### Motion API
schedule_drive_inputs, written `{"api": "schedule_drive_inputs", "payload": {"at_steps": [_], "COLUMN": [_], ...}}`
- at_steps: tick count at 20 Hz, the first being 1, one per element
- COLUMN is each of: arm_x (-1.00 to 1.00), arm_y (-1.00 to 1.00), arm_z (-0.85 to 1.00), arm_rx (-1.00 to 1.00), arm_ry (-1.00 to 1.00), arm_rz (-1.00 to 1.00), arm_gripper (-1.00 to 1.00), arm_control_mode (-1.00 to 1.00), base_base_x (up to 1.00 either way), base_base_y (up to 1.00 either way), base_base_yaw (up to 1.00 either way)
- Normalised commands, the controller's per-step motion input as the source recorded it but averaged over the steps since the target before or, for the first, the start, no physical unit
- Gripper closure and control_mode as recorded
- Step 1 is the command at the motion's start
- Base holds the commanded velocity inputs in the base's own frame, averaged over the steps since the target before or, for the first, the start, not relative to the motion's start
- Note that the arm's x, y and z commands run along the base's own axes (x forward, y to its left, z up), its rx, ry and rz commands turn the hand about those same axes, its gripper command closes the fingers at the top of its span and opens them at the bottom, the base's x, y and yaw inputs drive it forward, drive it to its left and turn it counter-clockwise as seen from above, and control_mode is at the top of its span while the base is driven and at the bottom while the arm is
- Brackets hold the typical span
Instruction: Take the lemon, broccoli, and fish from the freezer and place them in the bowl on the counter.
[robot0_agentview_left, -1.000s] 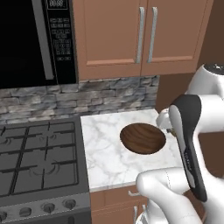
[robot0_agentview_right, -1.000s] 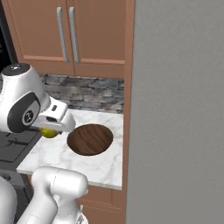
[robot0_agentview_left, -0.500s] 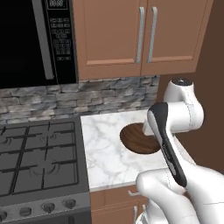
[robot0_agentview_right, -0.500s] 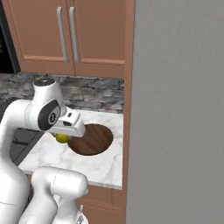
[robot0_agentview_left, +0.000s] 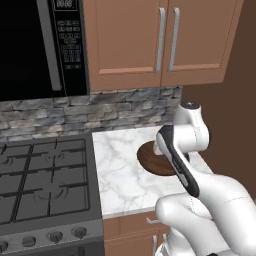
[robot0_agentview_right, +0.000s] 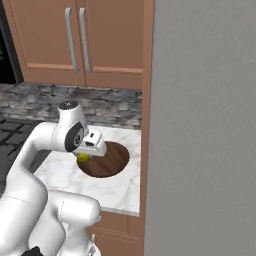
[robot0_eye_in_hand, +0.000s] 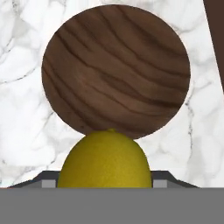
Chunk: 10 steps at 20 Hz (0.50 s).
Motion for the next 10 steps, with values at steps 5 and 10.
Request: {"api": "schedule_drive_inputs", "payload": {"at_steps": [5,10], "arm_x": [0.60,0.50], "arm_y": [0.00,-0.01], "arm_z": [-0.52,-0.48], "arm_rx": [0.01,0.00], "arm_ry": [0.00,0.00], "arm_rz": [0.00,0.00], "arm_gripper": [1.00,1.00], "arm_control_mode": [-1.00,-1.00], "base_base_x": [0.00,0.00], "base_base_y": [0.00,0.00], "base_base_yaw": [0.00,0.00]}}
